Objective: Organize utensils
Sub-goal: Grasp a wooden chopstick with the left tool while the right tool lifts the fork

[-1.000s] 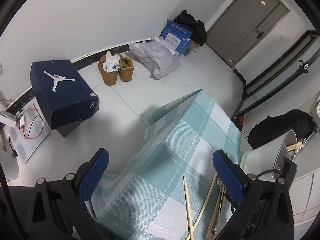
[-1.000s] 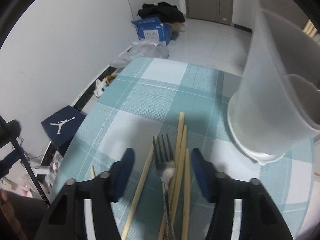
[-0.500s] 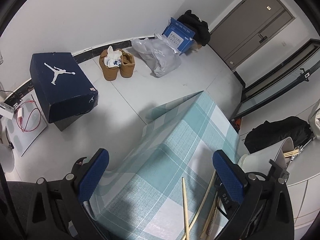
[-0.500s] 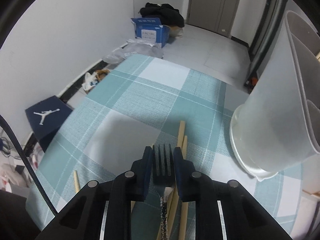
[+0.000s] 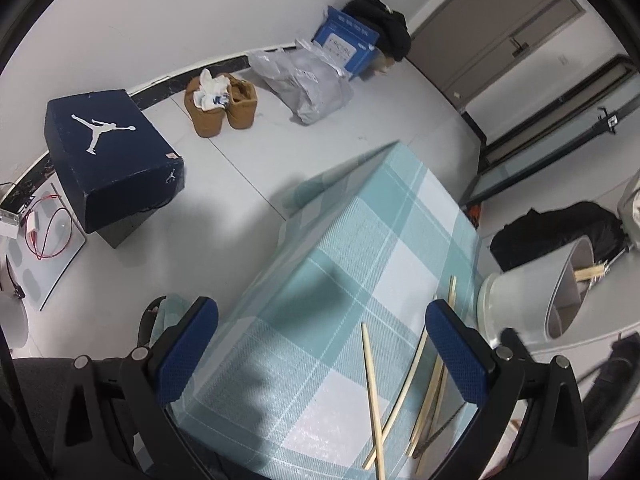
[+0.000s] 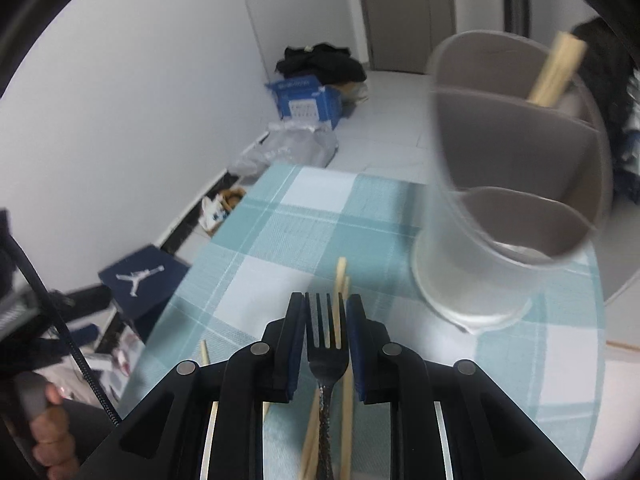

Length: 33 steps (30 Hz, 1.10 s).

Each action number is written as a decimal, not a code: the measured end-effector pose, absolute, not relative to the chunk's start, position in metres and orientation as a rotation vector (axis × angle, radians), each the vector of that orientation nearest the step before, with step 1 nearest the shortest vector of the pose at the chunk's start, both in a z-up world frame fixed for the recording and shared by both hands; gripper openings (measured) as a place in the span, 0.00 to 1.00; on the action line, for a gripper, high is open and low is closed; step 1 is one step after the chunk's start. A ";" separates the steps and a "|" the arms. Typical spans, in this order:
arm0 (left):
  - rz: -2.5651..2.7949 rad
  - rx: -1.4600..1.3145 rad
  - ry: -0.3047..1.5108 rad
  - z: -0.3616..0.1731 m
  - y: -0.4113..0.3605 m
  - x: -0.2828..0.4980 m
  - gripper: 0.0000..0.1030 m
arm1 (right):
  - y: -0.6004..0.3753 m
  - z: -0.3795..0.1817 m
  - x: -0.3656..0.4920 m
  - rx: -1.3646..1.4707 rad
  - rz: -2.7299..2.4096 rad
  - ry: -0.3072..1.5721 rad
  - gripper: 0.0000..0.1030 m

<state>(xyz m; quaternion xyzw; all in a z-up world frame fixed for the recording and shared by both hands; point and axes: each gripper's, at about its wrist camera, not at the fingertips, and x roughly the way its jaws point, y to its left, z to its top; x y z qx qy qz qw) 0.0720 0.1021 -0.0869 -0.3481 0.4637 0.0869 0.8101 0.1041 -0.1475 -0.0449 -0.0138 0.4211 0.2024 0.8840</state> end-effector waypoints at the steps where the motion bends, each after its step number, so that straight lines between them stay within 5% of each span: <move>1: 0.176 -0.735 0.998 -0.087 0.100 0.073 0.99 | -0.153 -0.041 0.099 -0.012 0.422 0.866 0.19; 17: 0.166 -0.489 1.146 -0.108 0.042 0.072 0.90 | -0.214 -0.026 0.072 0.175 0.456 0.741 0.18; 23: 0.186 -0.389 1.162 -0.109 0.029 0.081 0.68 | -0.224 -0.020 0.067 0.211 0.488 0.710 0.18; 25: 0.195 -0.384 1.164 -0.111 0.028 0.085 0.50 | -0.227 -0.020 0.065 0.207 0.486 0.699 0.18; 33: 0.258 -0.298 1.213 -0.113 0.013 0.103 0.39 | -0.235 -0.021 0.065 0.234 0.468 0.698 0.18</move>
